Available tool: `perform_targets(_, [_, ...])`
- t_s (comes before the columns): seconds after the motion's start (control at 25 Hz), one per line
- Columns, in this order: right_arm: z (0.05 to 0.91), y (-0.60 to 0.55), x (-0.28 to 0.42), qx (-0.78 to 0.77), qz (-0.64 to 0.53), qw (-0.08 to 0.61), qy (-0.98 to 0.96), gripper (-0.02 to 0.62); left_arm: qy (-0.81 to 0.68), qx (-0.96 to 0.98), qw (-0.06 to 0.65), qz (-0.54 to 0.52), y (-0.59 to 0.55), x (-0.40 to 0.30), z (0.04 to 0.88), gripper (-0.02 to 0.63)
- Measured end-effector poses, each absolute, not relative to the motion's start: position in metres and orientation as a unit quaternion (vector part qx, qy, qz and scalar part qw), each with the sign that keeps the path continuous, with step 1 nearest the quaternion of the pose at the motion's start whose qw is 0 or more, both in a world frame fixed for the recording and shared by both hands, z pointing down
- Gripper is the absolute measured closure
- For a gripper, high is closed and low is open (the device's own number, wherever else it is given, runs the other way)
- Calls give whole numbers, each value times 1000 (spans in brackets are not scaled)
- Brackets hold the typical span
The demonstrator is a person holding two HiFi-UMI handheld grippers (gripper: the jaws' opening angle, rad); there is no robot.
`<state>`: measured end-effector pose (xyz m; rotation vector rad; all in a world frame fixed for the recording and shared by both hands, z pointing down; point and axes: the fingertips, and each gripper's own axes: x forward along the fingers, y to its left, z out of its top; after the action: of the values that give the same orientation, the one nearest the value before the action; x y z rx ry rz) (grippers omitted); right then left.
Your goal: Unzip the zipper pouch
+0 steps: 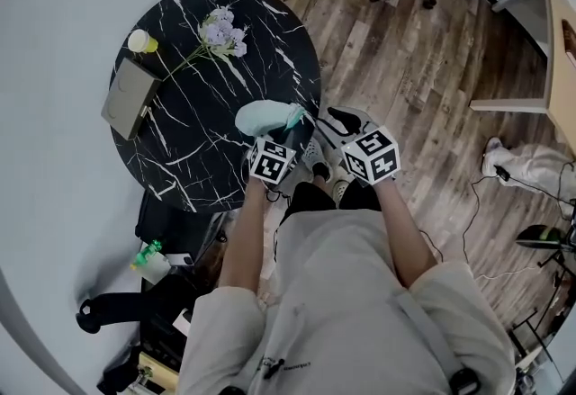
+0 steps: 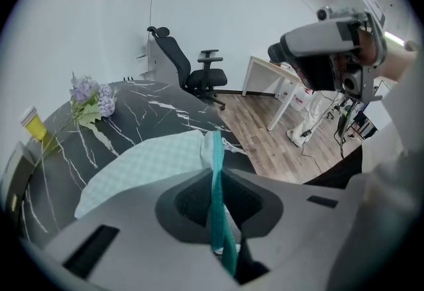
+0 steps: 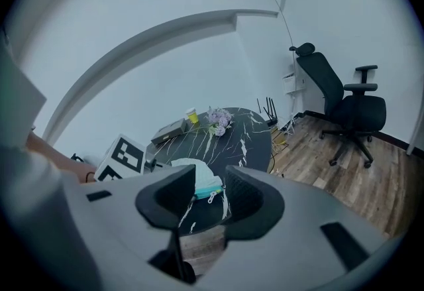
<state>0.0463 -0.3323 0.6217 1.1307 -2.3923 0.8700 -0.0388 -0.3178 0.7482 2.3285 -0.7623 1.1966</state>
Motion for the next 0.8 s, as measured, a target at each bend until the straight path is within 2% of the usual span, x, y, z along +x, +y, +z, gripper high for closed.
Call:
perform_targets(0.28, [611, -314, 41, 349, 286, 182, -874, 446, -278, 841, 189, 424, -314, -45, 704, 558])
perform_targets(0.52, [605, -289, 41, 277, 211, 240, -906, 456, -260, 848, 164, 432, -299, -47, 667, 557])
perform_targets(0.8, [601, -255, 42, 187, 69, 321, -926, 462, -206, 871, 241, 375, -264, -37, 641, 557])
